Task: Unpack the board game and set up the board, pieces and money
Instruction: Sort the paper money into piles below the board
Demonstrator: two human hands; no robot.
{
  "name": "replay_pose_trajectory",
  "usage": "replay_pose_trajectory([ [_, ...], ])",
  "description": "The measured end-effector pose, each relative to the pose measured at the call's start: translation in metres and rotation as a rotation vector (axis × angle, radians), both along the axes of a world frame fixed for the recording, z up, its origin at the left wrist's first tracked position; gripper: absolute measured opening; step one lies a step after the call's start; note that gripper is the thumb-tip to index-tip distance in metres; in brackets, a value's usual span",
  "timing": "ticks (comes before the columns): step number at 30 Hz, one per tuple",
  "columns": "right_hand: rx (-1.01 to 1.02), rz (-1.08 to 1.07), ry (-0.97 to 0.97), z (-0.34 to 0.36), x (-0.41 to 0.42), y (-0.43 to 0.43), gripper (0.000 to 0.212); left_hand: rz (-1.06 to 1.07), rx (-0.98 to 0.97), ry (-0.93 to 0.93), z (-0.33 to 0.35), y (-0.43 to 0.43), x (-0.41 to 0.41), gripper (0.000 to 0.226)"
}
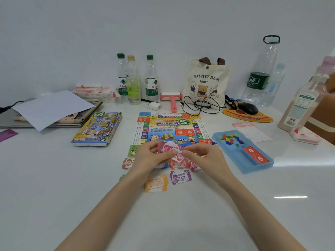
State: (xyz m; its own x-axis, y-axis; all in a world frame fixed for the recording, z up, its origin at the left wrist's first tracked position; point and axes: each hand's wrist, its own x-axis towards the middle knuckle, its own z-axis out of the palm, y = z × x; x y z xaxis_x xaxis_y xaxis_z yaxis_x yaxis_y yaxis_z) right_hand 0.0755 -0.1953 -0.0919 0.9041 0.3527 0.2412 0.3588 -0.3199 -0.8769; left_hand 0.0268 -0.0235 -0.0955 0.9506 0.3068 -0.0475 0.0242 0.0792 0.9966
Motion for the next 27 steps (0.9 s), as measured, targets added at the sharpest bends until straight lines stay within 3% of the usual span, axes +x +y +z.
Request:
replay_pose_trajectory([
  [4, 0.07, -0.009, 0.073, -0.0026, 0.002, 0.0015, 0.001, -0.029, 0.029, 0.003, 0.0003, -0.0025, -0.0002, 0.031],
  [11, 0.048, -0.056, 0.007, -0.0079, 0.0043, -0.0018, 0.003, -0.062, -0.06, 0.045, 0.0023, -0.0048, 0.0007, 0.016],
  [20, 0.129, -0.047, 0.02, -0.0058, 0.0002, -0.0024, 0.005, -0.087, -0.036, 0.042, 0.0044, -0.0037, -0.0027, 0.022],
  [27, 0.07, -0.067, -0.01, -0.0071, 0.0032, -0.0021, 0.02, -0.089, -0.155, 0.095, 0.007, -0.0029, -0.0004, 0.015],
])
